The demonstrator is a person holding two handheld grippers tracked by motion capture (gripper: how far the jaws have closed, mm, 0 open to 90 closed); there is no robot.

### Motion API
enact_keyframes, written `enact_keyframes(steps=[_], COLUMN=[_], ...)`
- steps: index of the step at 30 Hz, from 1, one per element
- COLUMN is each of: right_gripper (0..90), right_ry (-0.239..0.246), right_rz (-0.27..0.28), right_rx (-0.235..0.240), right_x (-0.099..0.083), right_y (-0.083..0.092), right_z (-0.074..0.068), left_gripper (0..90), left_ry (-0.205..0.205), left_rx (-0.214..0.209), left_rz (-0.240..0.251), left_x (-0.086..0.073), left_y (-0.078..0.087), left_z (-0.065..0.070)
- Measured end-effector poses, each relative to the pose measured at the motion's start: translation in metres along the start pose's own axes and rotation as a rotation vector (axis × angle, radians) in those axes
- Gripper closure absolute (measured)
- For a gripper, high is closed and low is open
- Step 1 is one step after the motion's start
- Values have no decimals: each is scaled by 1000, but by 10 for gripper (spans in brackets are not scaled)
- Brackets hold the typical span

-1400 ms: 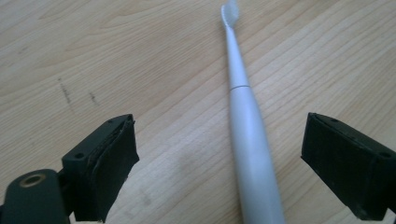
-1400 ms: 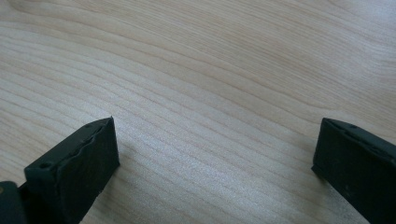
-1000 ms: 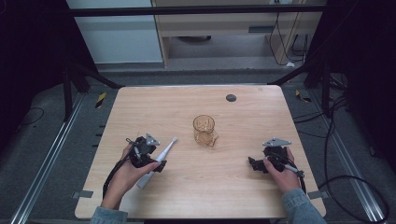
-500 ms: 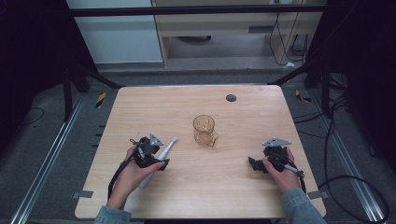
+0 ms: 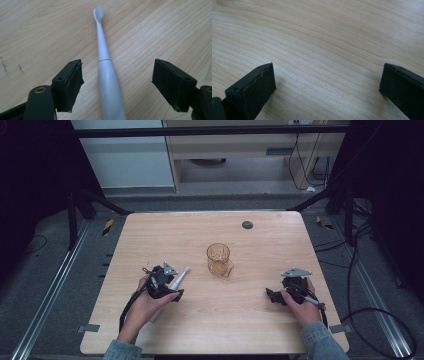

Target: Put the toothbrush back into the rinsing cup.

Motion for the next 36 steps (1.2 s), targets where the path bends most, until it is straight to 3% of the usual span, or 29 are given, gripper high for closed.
enact_keyframes(steps=[11, 19, 29, 36], right_gripper=[3, 3, 3, 3], right_ry=[1, -1, -1, -1], right_rz=[0, 0, 0, 0], right_rx=[0, -1, -1, -1], right_x=[0, 0, 0, 0], right_y=[0, 0, 0, 0], right_z=[0, 0, 0, 0], left_gripper=[249, 270, 305, 391], left_ry=[-34, -41, -36, -43], left_rx=[-22, -31, -46, -55], left_rz=[-28, -12, -25, -34], left_x=[12, 27, 24, 21], left_y=[-10, -14, -16, -14], left_z=[1, 1, 2, 3])
Point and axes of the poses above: each handheld gripper's, and its own axes: y roughly backward along the jaws, x roughly out of its top, z roughly to its right, the point moved 8 cm from there along -y, roughly forward along the jaws, and after that the axes turned 4 degrees about -x, right-handed, at the moved point
